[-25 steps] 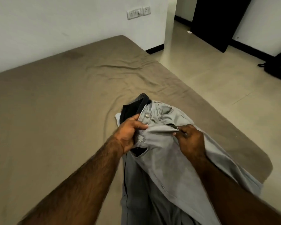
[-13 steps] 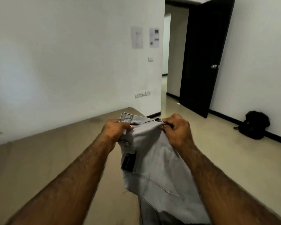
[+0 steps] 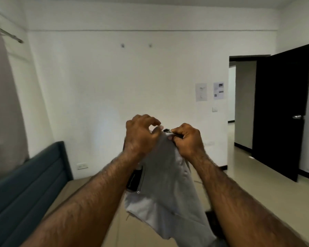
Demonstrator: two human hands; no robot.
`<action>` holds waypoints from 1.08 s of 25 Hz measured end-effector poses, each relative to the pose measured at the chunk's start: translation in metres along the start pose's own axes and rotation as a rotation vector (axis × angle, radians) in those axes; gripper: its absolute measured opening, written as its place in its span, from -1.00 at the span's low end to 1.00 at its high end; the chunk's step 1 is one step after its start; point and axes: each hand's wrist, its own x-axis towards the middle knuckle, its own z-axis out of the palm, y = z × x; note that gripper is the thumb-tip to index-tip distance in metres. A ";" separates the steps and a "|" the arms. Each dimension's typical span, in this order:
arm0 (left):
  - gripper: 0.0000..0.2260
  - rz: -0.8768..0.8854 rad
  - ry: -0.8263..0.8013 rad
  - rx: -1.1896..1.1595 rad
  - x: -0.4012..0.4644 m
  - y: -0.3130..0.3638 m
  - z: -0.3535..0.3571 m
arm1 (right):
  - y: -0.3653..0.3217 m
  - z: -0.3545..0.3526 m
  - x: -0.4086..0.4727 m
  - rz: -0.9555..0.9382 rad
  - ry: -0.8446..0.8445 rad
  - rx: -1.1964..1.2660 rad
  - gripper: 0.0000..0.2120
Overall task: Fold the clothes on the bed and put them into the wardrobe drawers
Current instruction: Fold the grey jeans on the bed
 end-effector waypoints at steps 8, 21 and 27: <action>-0.84 -0.554 -0.282 -0.100 0.015 -0.008 -0.044 | -0.039 0.030 0.009 -0.142 -0.130 0.095 -0.95; -0.85 -0.887 0.053 0.317 0.005 -0.001 -0.019 | -0.021 0.064 0.031 -0.189 -0.231 0.132 -0.85; -0.74 -0.995 0.172 0.076 -0.017 -0.016 -0.003 | -0.014 0.054 0.022 -0.246 -0.251 0.214 -0.96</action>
